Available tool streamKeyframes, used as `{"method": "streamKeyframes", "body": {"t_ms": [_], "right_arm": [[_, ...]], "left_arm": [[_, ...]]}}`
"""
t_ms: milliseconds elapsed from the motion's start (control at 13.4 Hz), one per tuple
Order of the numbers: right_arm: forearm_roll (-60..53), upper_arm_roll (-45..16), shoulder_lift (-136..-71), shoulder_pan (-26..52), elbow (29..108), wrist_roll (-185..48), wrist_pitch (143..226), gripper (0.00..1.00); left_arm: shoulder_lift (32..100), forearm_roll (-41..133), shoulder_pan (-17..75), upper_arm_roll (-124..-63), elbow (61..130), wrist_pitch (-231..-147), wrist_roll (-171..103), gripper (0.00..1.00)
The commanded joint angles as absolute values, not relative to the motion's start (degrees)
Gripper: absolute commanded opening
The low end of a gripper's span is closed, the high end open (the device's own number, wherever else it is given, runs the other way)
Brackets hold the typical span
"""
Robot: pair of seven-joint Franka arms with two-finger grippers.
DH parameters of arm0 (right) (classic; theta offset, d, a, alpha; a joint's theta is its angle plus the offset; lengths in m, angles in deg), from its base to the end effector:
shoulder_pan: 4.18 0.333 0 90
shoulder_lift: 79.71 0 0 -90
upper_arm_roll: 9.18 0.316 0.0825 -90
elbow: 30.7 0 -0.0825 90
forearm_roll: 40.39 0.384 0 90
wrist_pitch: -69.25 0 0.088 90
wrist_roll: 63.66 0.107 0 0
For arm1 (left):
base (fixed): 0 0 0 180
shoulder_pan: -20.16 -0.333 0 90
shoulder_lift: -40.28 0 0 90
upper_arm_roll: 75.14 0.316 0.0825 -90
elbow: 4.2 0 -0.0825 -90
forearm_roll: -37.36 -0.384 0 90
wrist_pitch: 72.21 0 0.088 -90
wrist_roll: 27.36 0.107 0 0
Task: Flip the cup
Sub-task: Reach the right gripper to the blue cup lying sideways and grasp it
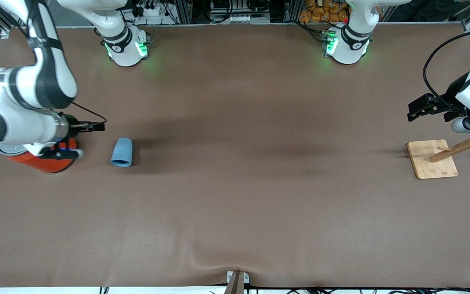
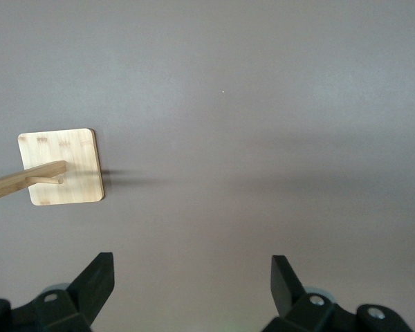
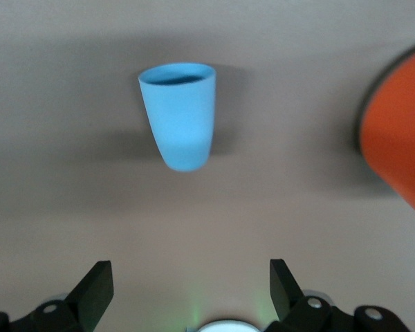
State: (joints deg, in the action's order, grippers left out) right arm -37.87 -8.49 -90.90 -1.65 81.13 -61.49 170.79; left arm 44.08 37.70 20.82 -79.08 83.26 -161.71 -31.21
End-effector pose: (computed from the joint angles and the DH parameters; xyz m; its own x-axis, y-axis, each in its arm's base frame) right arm 0.5509 0.0347 0.3552 0.9300 0.0063 -0.3676 -0.0033 -0.9997 -0.0253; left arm 0.5718 -0.0453 0.6073 0.9994 -0.0131 -0.0312 -0.0128 -0.9999 0.0084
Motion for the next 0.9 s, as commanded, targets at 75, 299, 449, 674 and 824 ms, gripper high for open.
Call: {"method": "streamKeyframes", "body": {"t_ms": [75,299,449,674,824], "right_arm": [[-37.22,-8.65,-88.85,-0.32,92.32,-62.6,186.45,1.0],[-37.22,-8.65,-89.99,0.56,96.2,-62.69,194.21,1.0],[-37.31,-8.65,-91.04,1.35,98.22,-62.78,199.47,1.0],[-37.4,-8.65,-94.29,1.71,98.32,-65.32,205.29,1.0],[-37.4,-8.65,-96.14,1.62,98.41,-66.29,208.54,1.0]], "left_arm": [[43.71,38.86,20.42,-79.1,82.98,-161.24,-30.35,1.0],[43.71,38.86,20.42,-79.1,82.98,-161.24,-30.26,1.0],[43.71,38.86,20.34,-79.01,82.98,-161.24,-30.26,1.0],[43.71,38.86,20.34,-79.01,82.98,-161.24,-30.26,1.0],[43.71,38.86,20.34,-79.01,82.98,-161.24,-30.26,1.0]]}}
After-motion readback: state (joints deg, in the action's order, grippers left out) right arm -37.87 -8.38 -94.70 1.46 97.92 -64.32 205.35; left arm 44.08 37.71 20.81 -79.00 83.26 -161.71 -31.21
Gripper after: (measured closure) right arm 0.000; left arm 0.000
